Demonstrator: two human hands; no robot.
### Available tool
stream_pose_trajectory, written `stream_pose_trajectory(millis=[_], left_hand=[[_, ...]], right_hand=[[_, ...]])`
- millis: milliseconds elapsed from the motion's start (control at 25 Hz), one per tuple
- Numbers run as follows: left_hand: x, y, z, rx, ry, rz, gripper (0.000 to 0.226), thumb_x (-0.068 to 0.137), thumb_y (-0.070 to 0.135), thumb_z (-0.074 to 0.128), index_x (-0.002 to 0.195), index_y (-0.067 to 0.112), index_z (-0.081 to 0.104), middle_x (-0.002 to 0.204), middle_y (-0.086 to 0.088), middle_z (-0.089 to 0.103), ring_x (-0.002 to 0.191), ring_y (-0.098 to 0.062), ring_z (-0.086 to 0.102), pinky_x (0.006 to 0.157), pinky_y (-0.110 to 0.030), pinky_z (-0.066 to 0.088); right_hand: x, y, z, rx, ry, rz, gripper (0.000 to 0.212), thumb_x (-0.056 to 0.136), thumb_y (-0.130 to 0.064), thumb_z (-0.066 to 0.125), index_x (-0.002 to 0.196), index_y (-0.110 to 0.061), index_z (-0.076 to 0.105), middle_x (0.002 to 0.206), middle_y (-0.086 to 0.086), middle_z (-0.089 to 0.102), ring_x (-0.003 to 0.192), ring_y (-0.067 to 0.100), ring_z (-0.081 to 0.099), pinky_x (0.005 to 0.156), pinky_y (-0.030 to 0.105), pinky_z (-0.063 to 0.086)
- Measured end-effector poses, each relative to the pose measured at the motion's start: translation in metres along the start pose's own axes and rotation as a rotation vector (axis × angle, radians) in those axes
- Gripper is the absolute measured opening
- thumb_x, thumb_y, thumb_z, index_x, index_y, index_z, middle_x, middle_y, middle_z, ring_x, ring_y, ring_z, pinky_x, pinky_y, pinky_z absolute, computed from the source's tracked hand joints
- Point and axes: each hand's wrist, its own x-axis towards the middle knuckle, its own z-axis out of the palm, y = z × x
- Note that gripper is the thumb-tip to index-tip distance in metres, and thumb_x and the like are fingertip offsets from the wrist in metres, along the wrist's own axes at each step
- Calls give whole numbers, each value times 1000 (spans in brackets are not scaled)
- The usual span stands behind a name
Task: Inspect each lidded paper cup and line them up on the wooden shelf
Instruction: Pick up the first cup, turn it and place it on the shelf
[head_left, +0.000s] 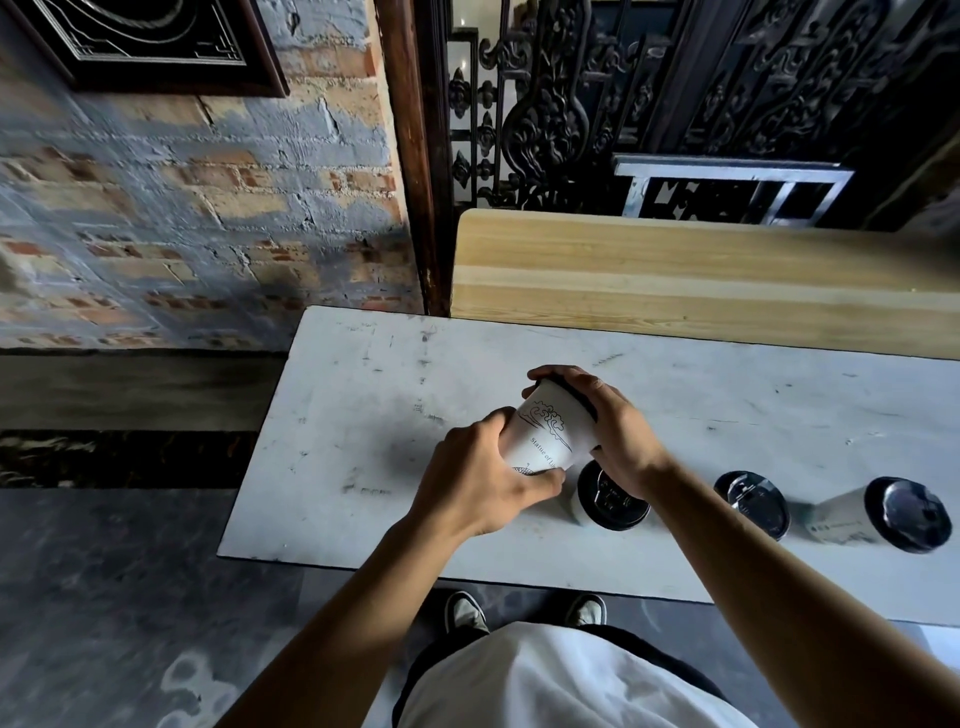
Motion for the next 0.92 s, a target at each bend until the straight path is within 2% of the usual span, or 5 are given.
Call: stream_pose_trajectory(millis=[200, 360, 520, 720, 920], left_hand=[[6, 3, -4, -35, -46, -62, 52, 63, 62, 76, 100, 29, 61, 85, 6, 72, 78, -20, 69, 64, -37, 59], [7, 7, 2, -459, -127, -180, 44, 75, 62, 68, 105, 31, 61, 88, -1, 74, 68, -22, 74, 45, -43, 60], [6, 9, 11, -748, -59, -235, 41, 101, 57, 42, 119, 26, 60, 95, -4, 71, 70, -21, 74, 46, -38, 57], [3, 10, 19, -884, -44, -254, 49, 98, 54, 36, 126, 21, 61, 100, -13, 74, 64, -20, 73, 50, -40, 58], [-2, 11, 19, -879, -48, -274, 37, 109, 40, 34, 125, 21, 61, 100, -12, 74, 67, -19, 74, 54, -41, 59]], right_hand=[[1, -5, 1, 126, 43, 65, 48, 103, -40, 45, 128, -7, 69, 132, 27, 66, 108, 28, 66, 92, 42, 50], [5, -1, 2, 486, 98, 57, 60, 99, -46, 48, 133, 2, 61, 139, 28, 63, 129, 42, 59, 114, 54, 40], [-5, 8, 14, 538, 16, 81, 46, 96, -35, 45, 129, -13, 69, 103, 16, 72, 89, 33, 67, 80, 43, 49], [-21, 20, 28, 520, -117, 103, 51, 98, -24, 30, 144, -16, 51, 99, 22, 68, 73, 36, 68, 46, 33, 51], [-29, 18, 30, 515, -105, 126, 46, 104, -19, 25, 135, -19, 59, 98, 25, 67, 69, 33, 69, 46, 31, 53]])
